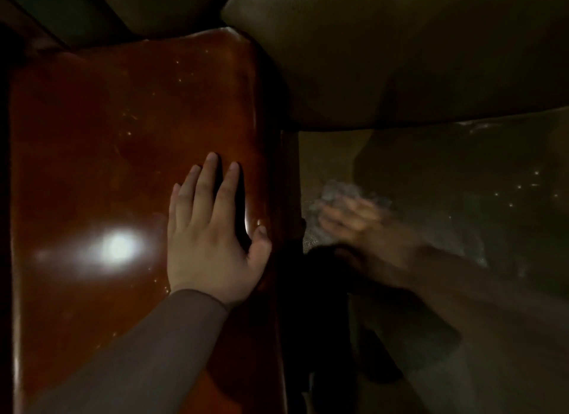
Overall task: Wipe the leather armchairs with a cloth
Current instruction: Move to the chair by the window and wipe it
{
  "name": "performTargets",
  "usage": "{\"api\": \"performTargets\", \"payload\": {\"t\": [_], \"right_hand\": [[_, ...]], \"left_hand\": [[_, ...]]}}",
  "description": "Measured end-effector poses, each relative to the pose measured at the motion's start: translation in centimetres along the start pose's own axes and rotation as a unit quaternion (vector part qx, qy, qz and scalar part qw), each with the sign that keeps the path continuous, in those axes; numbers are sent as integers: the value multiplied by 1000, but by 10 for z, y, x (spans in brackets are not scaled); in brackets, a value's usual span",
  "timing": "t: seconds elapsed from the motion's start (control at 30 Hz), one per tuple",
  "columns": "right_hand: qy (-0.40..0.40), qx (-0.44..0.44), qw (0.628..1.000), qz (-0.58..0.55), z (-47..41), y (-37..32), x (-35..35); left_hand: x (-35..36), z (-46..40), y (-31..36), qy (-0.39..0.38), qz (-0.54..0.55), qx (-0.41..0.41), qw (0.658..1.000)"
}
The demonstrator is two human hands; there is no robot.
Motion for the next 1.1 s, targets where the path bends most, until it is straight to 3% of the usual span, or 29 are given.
{"api": "performTargets", "payload": {"t": [0.03,0.07,0.13,0.17,0.2,0.23,0.3,0.33,0.37,0.4,0.43,0.5,0.6,0.67,0.73,0.8,0.87,0.9,0.93,1.0,1.07,1.1], "right_hand": [[22,41,999,12,10,19,-7],[72,138,987,24,23,44,-17],[123,359,925,29,54,89,-28],[112,421,900,7,54,90,-23],[93,425,900,-6,45,78,-18],[96,366,925,-28,31,54,-12],[171,160,969,-84,12,-5,-3],[155,49,986,-25,13,-37,-7],[112,-14,992,60,19,-54,-12],[75,-57,993,73,27,-54,-16],[62,-33,996,50,37,-30,-14],[56,124,990,26,70,41,-17],[76,411,908,-35,111,97,-23],[61,464,882,-51,95,75,-15],[28,355,933,-55,55,31,-6],[-39,177,981,-70,37,-15,9],[-89,51,993,-50,49,-32,5],[-70,40,996,-34,61,-24,-4],[-48,80,995,-24,76,-2,-7],[-22,266,964,5,122,73,-15],[26,461,885,-55,164,128,-25],[52,515,852,-71,167,132,-30]], "left_hand": [[1,1,0,-1,0,0,1000],[1,3,-1,-2,0,-3,1000],[3,4,-4,-5,-2,-4,1000],[4,4,-5,-6,-4,-4,1000],[4,4,-7,-5,-6,-6,1000],[3,4,-8,-2,-6,-8,1000],[0,5,-8,3,-2,-5,1000],[0,5,-8,4,0,-3,1000],[0,5,-9,5,0,-4,1000],[-1,6,-9,6,1,-5,1000],[-2,6,-9,9,3,-7,1000],[-1,5,-6,15,16,-1,1000],[4,5,-3,13,15,1,1000],[5,2,-3,12,12,1,1000],[4,2,-5,8,-8,-4,1000],[3,4,-4,-12,-23,-6,1000],[1,7,-3,-28,-47,-16,998],[-2,9,0,-29,-62,-9,998],[-6,10,3,-22,-75,11,997],[-13,15,16,6,-75,68,995],[-10,24,39,0,-39,109,993],[-3,28,54,-14,-17,116,993]]}}
Point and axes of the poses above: each hand's wrist, its own z-axis away from the middle knuckle, its own x-axis out of the palm, y = z × x, the point moved 7 cm from there along -z, towards the middle knuckle, and after that the axes turned 15 degrees about -x, right-handed, at the moved point
